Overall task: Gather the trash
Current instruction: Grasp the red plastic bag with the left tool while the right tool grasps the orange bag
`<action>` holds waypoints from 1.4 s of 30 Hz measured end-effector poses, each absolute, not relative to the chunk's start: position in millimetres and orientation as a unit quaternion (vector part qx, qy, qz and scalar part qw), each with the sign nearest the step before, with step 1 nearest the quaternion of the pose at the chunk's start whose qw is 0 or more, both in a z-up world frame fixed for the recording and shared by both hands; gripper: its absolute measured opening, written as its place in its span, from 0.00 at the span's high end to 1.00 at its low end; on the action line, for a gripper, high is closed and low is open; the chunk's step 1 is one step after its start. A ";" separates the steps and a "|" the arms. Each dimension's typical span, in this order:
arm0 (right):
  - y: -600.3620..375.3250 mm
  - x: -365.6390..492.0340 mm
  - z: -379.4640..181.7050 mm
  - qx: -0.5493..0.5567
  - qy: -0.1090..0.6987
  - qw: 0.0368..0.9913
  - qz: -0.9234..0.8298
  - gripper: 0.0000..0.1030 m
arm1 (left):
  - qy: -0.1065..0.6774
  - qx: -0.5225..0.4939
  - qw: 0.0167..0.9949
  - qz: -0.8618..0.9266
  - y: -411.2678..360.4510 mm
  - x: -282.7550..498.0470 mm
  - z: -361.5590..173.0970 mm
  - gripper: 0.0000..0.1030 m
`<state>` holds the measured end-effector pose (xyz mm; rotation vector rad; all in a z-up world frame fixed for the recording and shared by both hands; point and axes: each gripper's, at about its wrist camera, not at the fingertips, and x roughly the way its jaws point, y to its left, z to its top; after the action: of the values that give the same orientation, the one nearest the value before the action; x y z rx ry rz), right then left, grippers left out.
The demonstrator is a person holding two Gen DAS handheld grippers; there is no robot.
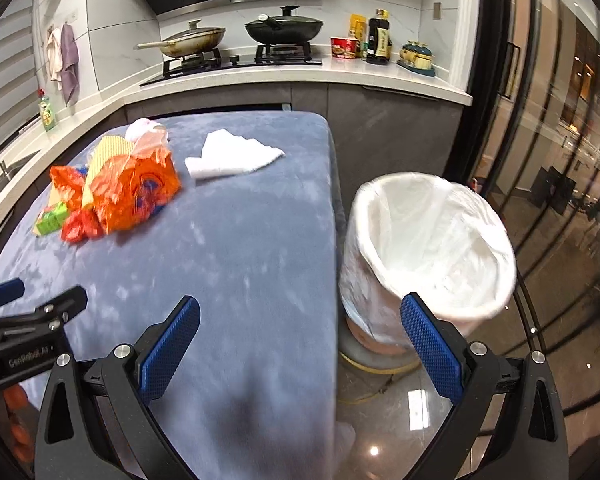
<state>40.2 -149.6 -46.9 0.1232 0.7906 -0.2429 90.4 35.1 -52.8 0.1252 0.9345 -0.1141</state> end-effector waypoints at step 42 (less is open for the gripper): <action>-32.4 213.1 -79.5 0.099 0.424 0.898 0.058 0.89 | 0.473 -0.015 0.875 -0.106 129.5 212.9 -91.0 0.65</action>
<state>213.1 -32.4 -79.5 0.2055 0.8779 0.1203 212.9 129.5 -91.0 -0.0306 0.9866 -0.2215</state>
